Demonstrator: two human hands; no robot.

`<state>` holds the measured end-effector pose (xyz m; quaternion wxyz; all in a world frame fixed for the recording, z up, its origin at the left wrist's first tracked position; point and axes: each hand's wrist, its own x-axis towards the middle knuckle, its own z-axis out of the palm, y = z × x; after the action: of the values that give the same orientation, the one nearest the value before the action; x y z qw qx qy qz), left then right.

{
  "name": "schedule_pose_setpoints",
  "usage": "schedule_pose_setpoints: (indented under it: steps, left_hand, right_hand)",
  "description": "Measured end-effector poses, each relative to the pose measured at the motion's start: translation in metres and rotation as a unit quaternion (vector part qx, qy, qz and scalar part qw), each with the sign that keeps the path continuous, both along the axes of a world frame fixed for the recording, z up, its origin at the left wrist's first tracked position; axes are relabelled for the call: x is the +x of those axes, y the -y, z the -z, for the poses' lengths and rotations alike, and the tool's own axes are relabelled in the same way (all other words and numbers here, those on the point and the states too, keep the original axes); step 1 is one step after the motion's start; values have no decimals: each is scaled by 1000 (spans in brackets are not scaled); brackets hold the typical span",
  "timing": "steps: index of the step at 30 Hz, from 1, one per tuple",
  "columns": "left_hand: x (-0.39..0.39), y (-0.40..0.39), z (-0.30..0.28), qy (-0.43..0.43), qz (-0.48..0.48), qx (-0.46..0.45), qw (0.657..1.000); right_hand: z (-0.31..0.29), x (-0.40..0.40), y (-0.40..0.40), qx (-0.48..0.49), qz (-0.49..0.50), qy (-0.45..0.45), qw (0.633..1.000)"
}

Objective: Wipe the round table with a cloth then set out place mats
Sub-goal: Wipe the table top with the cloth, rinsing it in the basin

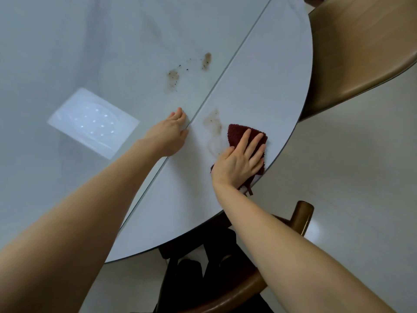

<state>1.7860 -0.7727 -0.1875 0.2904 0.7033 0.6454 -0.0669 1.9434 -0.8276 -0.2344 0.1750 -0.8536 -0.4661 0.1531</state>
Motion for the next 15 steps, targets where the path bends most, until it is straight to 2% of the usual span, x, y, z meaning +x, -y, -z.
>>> schedule_pose_setpoints:
  steps: [4,7,11,15]
  left_hand:
    - [-1,-8,-2,-19,10,-2,1000]
    - [-1,-6,-1,-21,8,-5,1000]
    - [-1,-1,2,-11,10,4,1000]
    - [-1,-1,6,3,-9,16,1000]
  right_hand:
    - [3,-7,-14,1,47,9,999]
    - [2,-8,-40,5,31,-7,999]
    - [-4,8,-97,49,-105,-68,991]
    - [-4,25,-118,38,-285,-85,954]
